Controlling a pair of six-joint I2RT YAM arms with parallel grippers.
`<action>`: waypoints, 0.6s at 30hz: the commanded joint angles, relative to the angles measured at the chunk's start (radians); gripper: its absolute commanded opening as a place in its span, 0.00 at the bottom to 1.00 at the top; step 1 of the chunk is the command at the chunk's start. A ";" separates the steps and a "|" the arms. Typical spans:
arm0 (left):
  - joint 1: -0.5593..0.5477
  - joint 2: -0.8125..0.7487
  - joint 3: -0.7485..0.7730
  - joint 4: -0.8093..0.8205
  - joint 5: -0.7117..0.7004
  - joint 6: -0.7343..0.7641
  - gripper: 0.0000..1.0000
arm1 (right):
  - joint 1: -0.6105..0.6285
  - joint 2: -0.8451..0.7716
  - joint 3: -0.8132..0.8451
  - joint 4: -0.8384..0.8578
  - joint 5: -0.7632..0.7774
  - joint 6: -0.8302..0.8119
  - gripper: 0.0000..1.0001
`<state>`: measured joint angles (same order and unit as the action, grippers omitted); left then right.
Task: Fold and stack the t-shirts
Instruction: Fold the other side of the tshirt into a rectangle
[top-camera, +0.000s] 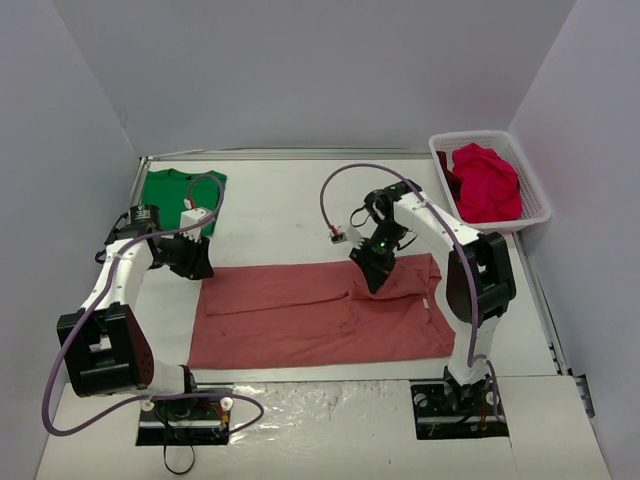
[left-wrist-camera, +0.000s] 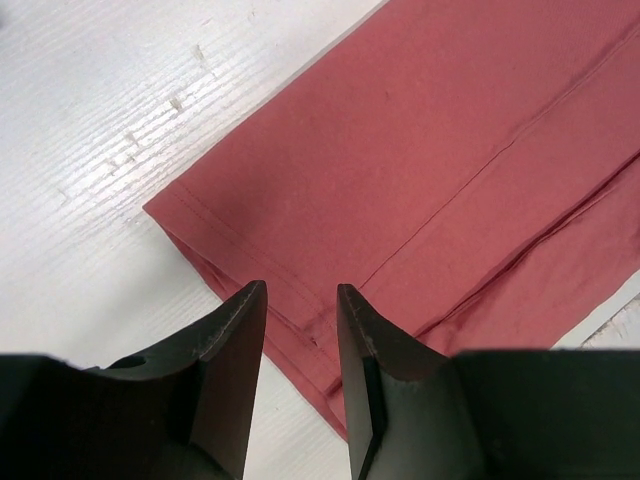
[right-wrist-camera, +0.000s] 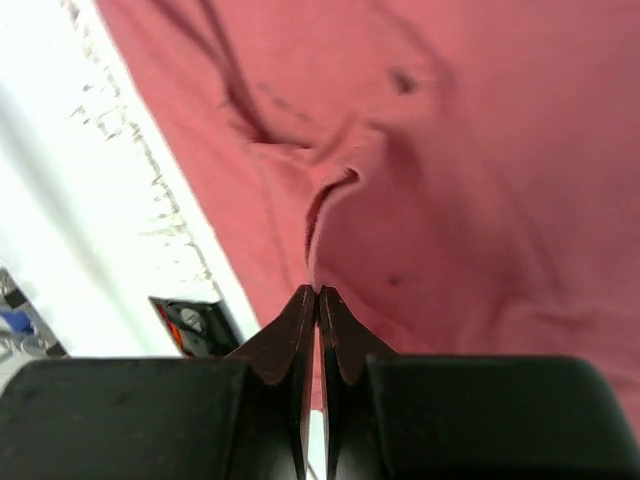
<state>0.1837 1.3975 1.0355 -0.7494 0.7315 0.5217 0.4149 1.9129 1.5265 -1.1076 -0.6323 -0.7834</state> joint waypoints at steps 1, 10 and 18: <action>0.007 -0.040 -0.008 -0.002 0.008 0.009 0.33 | 0.076 -0.067 -0.087 -0.075 0.040 0.035 0.01; 0.007 -0.026 -0.014 -0.007 0.006 0.018 0.34 | 0.145 -0.127 -0.268 -0.077 0.109 0.029 0.26; 0.007 -0.023 -0.009 -0.008 0.006 0.012 0.34 | 0.101 -0.132 -0.241 -0.069 0.108 -0.011 0.32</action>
<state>0.1837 1.3968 1.0168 -0.7509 0.7307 0.5232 0.5453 1.8210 1.2198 -1.1259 -0.5343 -0.7692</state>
